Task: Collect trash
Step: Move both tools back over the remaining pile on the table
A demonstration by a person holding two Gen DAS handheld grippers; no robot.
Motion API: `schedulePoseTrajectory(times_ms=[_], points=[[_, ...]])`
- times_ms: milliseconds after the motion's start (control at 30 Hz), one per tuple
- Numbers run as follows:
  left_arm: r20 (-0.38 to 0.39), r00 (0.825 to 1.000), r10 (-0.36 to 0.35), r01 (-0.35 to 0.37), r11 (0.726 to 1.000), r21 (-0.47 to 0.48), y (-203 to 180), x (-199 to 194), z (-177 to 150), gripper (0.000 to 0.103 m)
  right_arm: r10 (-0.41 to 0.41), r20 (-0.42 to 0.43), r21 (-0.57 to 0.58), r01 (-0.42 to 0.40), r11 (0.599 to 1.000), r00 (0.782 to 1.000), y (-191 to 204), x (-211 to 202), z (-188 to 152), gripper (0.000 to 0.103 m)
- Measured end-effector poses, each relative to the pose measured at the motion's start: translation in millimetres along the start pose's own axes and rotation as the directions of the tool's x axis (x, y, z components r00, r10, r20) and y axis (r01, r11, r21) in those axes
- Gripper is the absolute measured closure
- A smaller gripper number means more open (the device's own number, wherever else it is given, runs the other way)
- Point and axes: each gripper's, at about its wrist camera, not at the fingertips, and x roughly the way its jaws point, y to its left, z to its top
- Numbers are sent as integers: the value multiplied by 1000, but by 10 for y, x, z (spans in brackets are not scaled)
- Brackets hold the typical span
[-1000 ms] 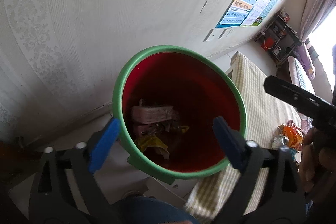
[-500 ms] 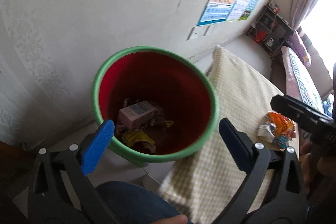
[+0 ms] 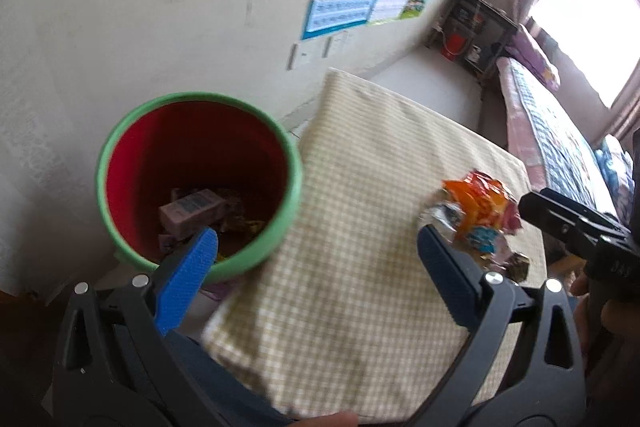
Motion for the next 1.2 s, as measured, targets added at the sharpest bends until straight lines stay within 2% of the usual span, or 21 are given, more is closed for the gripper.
schedulePoseTrajectory(times_ms=[267,633,900,1200], points=[[-33,997,-64,67,994,82,-538,99,-74,5,-75,25,87,73,994,997,-614,-314,-187,7],[-88,990,-110,123,980,159,-1056,355,-127,5,-149,7,191,145,971,989,-1282,-459,-379,7],[-125,986,-107,130,973,192,-1232,589,-86,5,-174,-26,219,176,960,984,-1570,-352,-442,9],[-182,979,-94,135,965,224,-1362,949,-63,5,-159,-87,226,175,958,983,-1794,19,-398,11]])
